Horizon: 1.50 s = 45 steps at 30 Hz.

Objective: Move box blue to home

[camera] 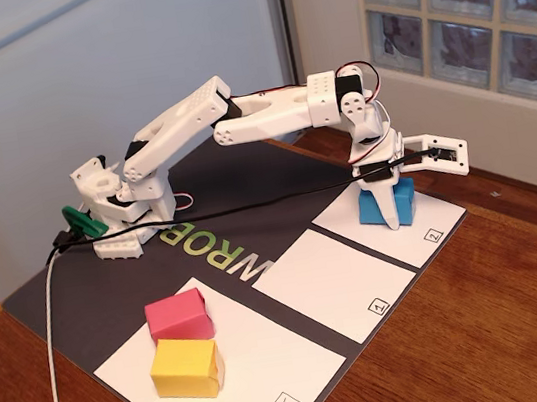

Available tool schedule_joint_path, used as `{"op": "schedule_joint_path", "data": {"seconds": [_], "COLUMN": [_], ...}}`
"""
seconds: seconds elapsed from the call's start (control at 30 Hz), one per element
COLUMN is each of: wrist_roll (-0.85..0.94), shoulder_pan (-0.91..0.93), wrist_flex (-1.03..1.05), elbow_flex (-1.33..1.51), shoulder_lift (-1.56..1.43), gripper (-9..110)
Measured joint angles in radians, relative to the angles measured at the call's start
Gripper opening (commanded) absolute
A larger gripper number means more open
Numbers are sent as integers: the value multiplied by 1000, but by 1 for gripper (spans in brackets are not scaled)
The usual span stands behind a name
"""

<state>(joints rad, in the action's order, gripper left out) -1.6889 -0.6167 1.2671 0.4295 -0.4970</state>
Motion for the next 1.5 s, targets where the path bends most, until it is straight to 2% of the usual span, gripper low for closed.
{"op": "schedule_joint_path", "data": {"seconds": [0.23,0.37,0.87,1.5], "wrist_roll": [29,110,264,425], "shoulder_pan": [21,54,190,538], "wrist_flex": [-2,2,132,216], "elbow_flex": [58,117,161,224], "shoulder_lift": [-35,-84,-276,-416], "gripper": [1,0,0,0]}}
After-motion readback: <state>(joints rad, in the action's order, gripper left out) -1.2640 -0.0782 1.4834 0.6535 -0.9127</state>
